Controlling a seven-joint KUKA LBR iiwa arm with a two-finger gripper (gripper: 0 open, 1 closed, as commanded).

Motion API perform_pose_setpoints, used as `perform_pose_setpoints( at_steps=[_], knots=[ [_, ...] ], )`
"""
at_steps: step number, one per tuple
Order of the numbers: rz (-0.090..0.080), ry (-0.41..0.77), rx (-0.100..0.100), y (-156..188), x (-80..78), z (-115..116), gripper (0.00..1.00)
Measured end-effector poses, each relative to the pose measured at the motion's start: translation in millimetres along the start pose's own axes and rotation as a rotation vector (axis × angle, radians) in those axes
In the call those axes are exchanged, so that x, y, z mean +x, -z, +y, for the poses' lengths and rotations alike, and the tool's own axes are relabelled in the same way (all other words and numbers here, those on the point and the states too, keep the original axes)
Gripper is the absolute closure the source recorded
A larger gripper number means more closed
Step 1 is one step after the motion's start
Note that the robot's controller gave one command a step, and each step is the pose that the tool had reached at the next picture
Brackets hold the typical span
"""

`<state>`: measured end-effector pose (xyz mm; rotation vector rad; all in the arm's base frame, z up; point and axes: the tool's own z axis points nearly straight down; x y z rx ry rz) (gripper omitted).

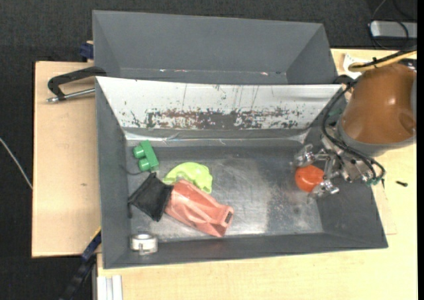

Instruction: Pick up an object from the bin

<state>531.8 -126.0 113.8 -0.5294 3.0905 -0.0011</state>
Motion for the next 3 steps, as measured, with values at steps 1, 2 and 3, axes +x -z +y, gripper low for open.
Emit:
perform_pose_setpoints(
  at_steps=[1, 2, 3],
  knots=[
    [0.004, -0.004, -0.002, 26.3, -18.2, -1.2, 1.0],
    [-0.008, -0.003, 0.004, 8.5, -8.2, -6.4, 1.0],
    [-0.006, 0.015, 0.004, 181.1, -43.4, -13.2, 1.0]
  ],
)
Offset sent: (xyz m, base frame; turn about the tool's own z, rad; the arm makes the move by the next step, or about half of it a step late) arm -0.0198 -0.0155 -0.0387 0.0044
